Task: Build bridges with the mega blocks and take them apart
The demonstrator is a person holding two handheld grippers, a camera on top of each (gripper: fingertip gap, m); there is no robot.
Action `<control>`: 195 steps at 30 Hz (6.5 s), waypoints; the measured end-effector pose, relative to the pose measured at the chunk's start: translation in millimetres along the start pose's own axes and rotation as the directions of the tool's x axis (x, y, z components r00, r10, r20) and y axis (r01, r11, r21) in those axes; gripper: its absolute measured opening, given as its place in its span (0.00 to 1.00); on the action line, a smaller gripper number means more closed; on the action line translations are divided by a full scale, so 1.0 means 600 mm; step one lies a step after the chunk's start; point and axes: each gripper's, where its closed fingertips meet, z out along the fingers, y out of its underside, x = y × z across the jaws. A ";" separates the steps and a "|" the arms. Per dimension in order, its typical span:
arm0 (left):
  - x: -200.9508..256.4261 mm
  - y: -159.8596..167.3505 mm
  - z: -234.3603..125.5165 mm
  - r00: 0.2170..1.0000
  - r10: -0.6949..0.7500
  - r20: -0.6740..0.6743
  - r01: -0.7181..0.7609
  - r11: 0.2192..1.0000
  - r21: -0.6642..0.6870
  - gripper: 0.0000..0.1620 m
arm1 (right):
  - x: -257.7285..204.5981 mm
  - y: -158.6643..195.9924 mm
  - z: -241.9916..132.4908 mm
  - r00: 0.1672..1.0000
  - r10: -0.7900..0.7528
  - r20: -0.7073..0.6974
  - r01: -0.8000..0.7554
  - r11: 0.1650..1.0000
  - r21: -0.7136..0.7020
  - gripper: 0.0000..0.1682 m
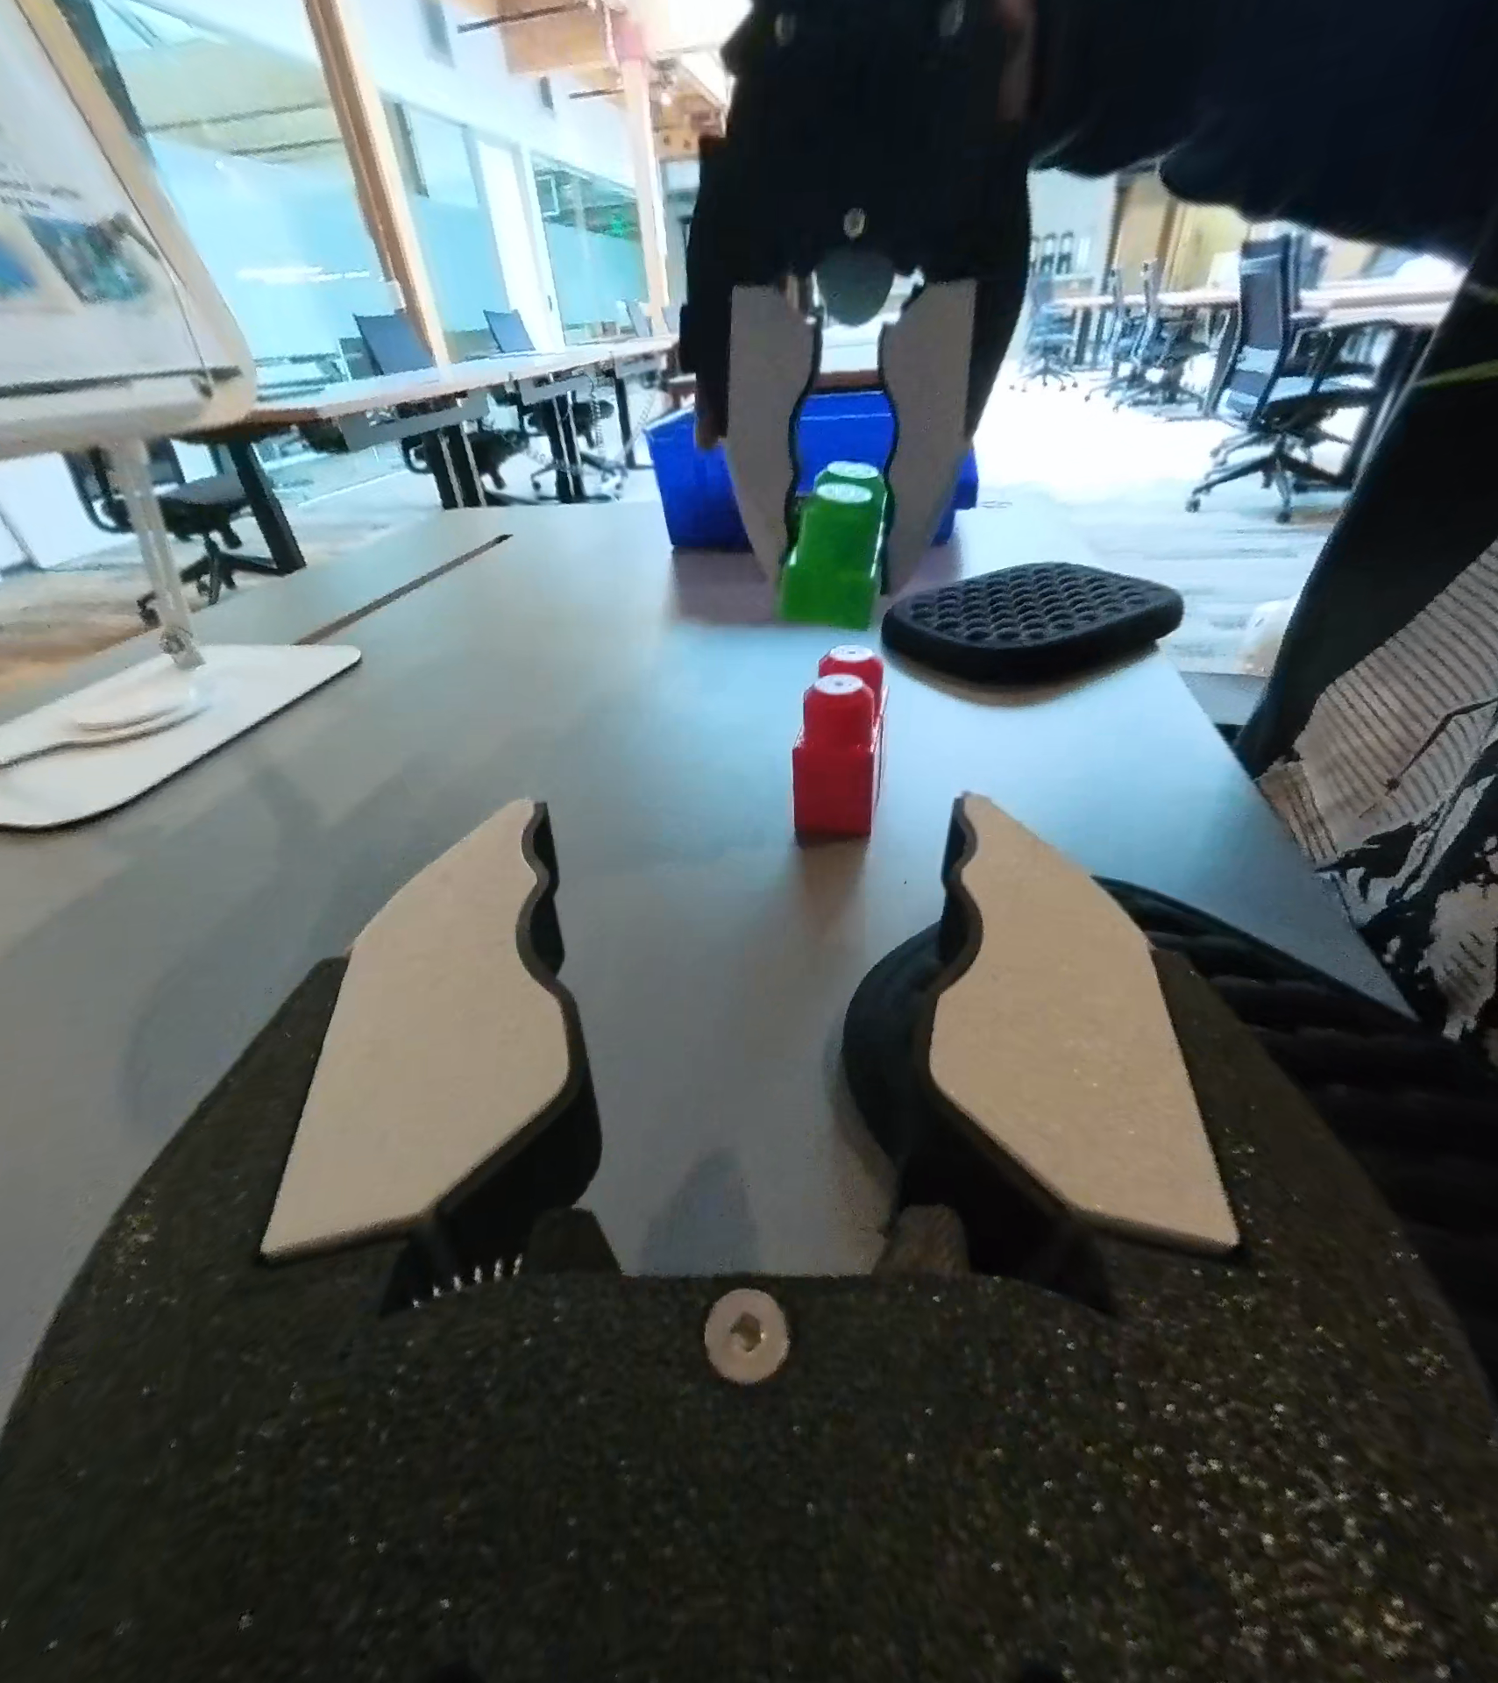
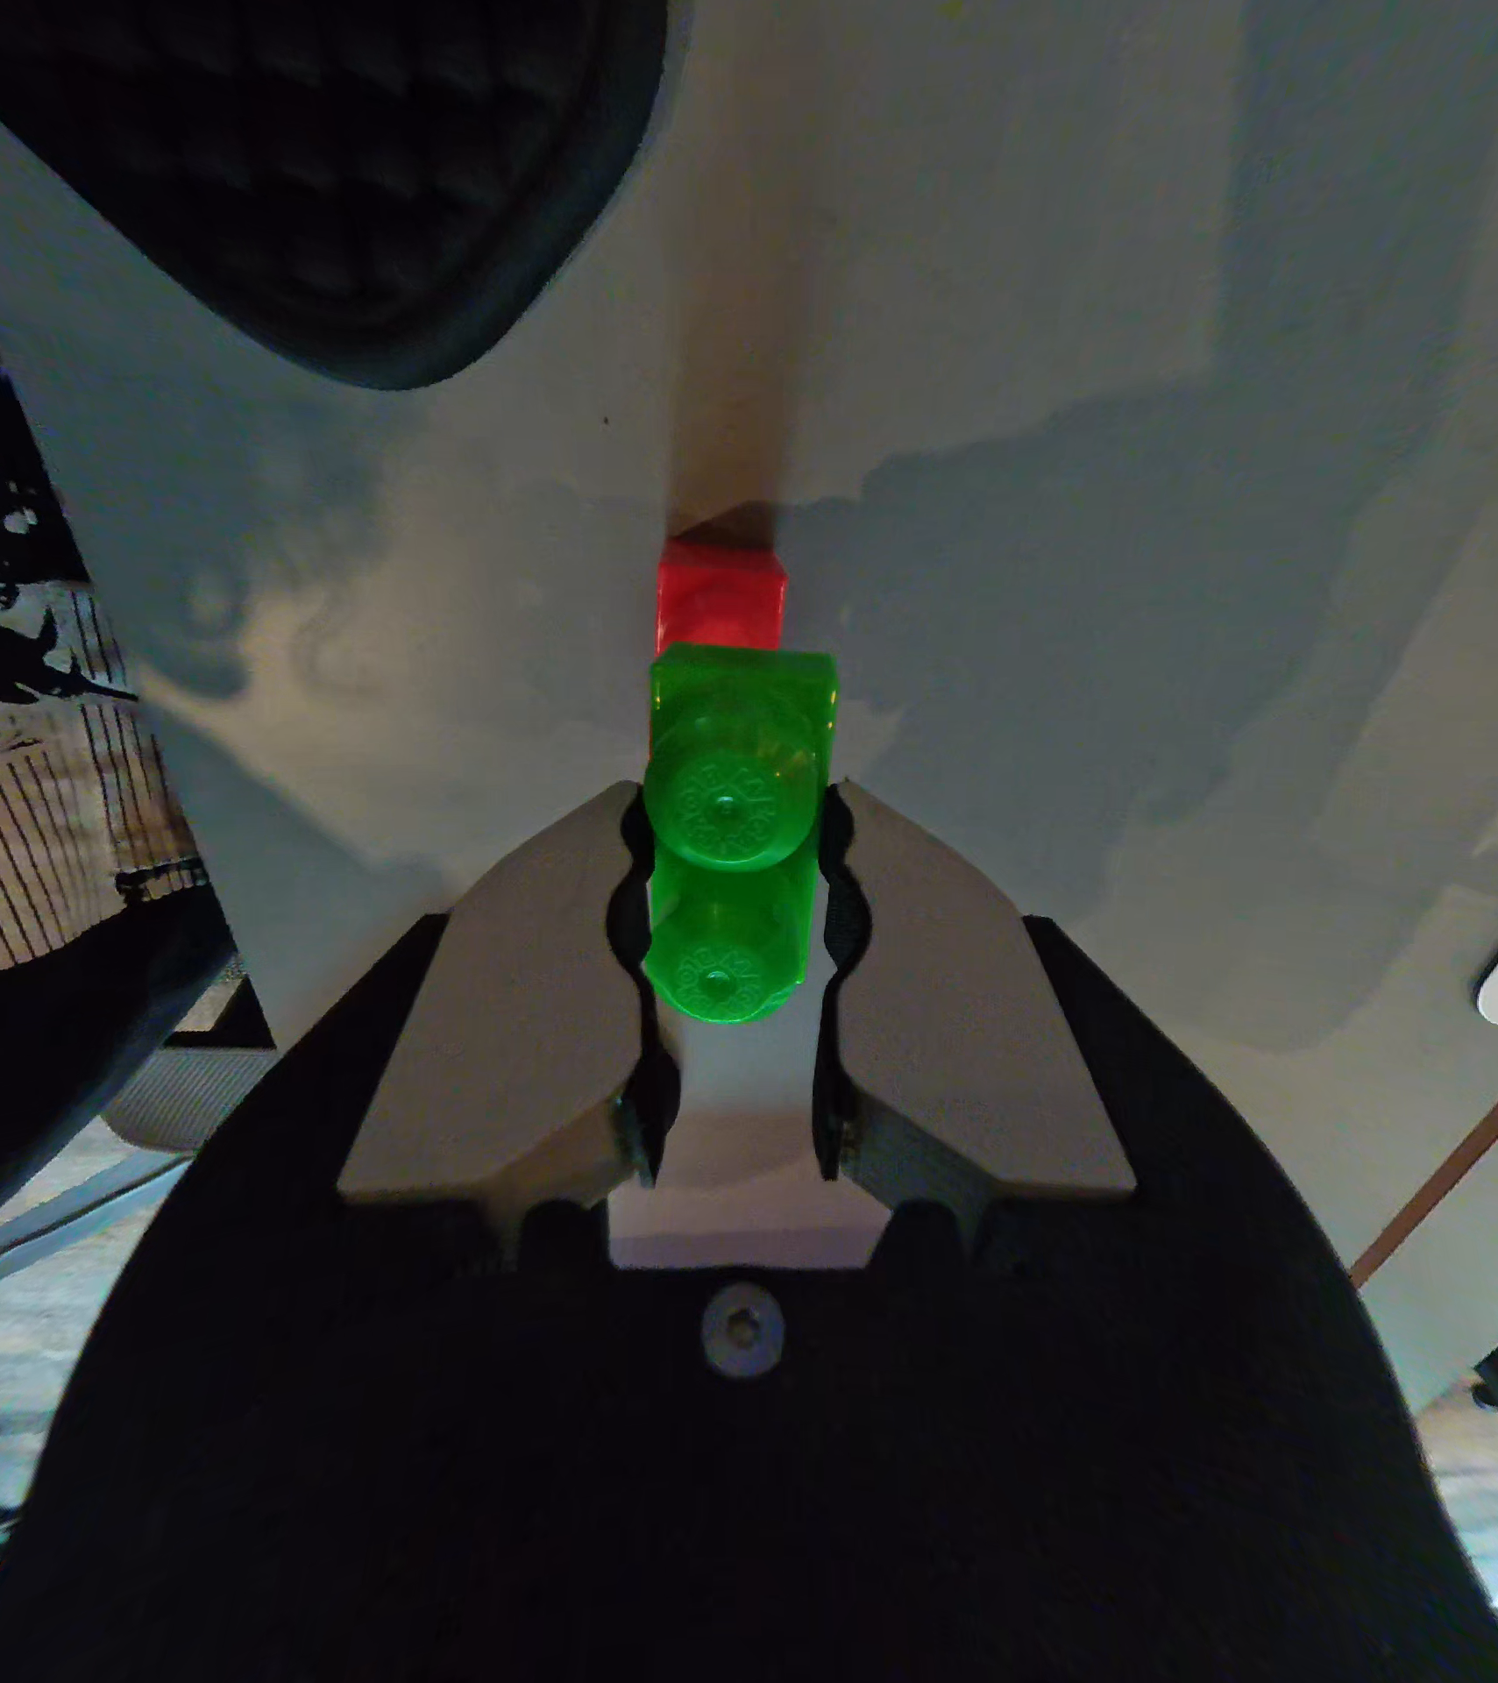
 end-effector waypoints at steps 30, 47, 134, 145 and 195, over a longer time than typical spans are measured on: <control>-0.001 0.008 -0.011 1.000 -0.002 0.003 0.002 1.000 -0.029 0.46 | -0.010 -0.008 0.065 0.998 0.057 0.038 -0.056 0.998 -0.030 0.21; 0.000 0.010 -0.010 1.000 -0.005 -0.001 0.005 0.999 -0.040 0.46 | -0.009 -0.009 0.073 0.997 0.050 0.060 -0.045 0.995 -0.087 0.20; 0.008 0.010 -0.010 0.999 0.030 -0.011 -0.031 0.999 -0.039 0.45 | 0.014 0.497 -0.258 0.695 0.714 -0.084 -0.718 0.686 -0.116 0.21; 0.007 0.012 -0.009 1.000 0.029 -0.009 -0.029 0.999 -0.045 0.45 | -0.036 0.795 -0.207 0.377 0.904 -0.202 -0.926 0.363 -0.104 0.21; 0.008 0.014 -0.007 1.000 0.018 -0.021 -0.019 0.998 -0.059 0.44 | -0.024 0.982 0.008 0.198 0.956 -0.217 -0.974 0.167 -0.153 0.21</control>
